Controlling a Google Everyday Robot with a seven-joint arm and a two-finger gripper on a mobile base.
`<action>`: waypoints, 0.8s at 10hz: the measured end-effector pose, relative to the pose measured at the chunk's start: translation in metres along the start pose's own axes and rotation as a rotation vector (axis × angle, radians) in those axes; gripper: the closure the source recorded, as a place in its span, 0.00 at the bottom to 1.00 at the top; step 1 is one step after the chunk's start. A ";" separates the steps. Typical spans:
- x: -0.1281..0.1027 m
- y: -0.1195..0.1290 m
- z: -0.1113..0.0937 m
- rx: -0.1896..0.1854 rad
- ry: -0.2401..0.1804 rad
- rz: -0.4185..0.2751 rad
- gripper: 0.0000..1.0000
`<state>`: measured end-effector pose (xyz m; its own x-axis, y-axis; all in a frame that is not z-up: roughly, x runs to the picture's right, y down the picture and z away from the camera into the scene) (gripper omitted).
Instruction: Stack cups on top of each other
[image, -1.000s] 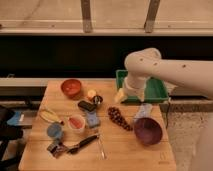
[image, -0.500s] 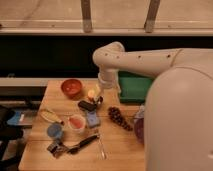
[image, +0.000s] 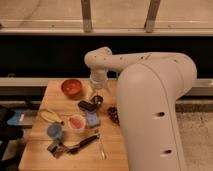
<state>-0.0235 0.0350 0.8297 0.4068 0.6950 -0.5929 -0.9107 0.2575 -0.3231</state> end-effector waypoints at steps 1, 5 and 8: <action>0.000 -0.001 0.000 -0.001 -0.003 0.003 0.20; 0.000 -0.001 0.000 -0.003 -0.003 0.005 0.20; -0.002 -0.004 0.018 -0.066 0.002 0.010 0.20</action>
<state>-0.0221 0.0447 0.8457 0.3980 0.6959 -0.5977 -0.9079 0.2056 -0.3652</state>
